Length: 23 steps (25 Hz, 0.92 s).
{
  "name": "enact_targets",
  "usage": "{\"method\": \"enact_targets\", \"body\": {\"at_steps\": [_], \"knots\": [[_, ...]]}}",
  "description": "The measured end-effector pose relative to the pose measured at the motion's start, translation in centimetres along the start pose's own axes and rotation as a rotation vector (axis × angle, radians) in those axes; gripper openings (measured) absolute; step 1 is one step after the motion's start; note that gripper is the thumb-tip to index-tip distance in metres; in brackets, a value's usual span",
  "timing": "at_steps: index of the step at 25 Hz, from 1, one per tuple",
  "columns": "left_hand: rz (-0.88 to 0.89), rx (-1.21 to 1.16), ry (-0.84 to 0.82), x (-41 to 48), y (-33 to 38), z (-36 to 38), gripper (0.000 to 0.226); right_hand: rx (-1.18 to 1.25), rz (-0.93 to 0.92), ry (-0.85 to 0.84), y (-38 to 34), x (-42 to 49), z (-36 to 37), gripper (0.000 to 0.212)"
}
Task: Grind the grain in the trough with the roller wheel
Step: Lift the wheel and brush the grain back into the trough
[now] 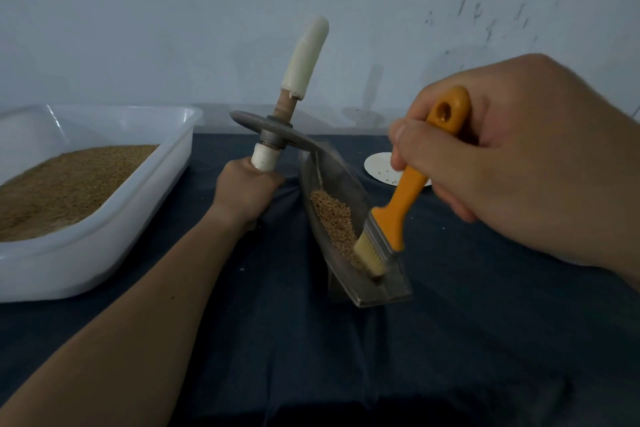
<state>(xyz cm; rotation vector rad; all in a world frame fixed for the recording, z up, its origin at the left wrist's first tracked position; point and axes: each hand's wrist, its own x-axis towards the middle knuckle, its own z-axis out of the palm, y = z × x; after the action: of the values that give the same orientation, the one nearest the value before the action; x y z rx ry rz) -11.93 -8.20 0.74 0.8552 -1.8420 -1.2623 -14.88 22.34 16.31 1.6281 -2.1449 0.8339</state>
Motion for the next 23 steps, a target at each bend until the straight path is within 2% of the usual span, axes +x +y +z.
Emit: {"method": "enact_targets", "body": {"at_steps": [4,9,11,13,15,19,23], "knots": [[-0.004,-0.005,-0.001,0.0,-0.1,0.1,0.016,-0.044,0.036,-0.011,-1.0,-1.7,1.6,0.044],[-0.015,-0.010,-0.018,-0.1,0.0,-0.1,0.018,-0.032,0.143,-0.041,-0.1,-2.5,6.1,0.027],[-0.013,-0.005,-0.021,0.0,0.0,0.0,0.017,0.002,0.127,0.048,0.2,-2.2,5.6,0.023],[-0.012,-0.001,-0.024,0.1,-0.1,0.0,0.017,-0.006,0.082,0.174,0.4,-1.9,3.7,0.029],[-0.013,-0.004,-0.026,0.2,-0.1,0.0,0.016,-0.010,0.042,0.220,0.0,-1.9,2.0,0.035],[-0.005,0.017,-0.022,0.0,-0.1,-0.1,0.018,-0.048,0.072,0.131,-1.6,-3.0,2.3,0.034],[-0.009,0.027,-0.039,0.1,0.0,-0.1,0.021,-0.023,0.221,-0.011,-1.4,-2.4,5.4,0.030]]}}
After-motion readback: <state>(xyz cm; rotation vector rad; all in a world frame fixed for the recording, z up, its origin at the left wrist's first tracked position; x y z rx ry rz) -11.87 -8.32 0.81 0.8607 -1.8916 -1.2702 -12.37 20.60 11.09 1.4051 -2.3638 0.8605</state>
